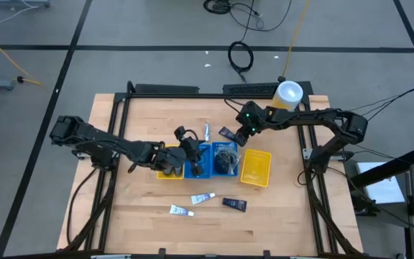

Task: Pick & Place Travel size toiletries
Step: Put the shave cream into the left blue bin

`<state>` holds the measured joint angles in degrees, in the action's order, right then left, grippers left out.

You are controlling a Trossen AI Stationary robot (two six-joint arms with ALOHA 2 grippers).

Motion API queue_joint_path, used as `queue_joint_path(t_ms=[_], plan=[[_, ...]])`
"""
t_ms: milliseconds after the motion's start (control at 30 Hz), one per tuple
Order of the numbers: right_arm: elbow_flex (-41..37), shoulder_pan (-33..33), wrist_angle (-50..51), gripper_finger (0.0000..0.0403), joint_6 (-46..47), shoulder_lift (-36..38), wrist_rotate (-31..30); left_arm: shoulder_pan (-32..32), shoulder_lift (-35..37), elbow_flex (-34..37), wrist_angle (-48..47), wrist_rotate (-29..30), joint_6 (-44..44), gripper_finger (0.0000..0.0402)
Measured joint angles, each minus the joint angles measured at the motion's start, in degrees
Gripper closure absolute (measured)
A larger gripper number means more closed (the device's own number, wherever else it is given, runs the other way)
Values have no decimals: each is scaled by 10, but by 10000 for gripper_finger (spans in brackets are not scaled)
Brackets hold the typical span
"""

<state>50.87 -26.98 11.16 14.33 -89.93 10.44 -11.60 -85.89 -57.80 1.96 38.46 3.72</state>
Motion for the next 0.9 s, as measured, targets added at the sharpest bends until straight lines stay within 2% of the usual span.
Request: queue_joint_path(t_ms=[333, 733, 900], plan=[[0, 2, -37, 222, 11, -59, 14, 0, 0, 0, -4, 0, 0, 289], [0, 10, -27, 223, -4, -61, -2, 0, 0, 0, -5, 0, -2, 289], [0, 10, -23, 242, -5, -61, -1, 0, 0, 0, -5, 0, -2, 289]])
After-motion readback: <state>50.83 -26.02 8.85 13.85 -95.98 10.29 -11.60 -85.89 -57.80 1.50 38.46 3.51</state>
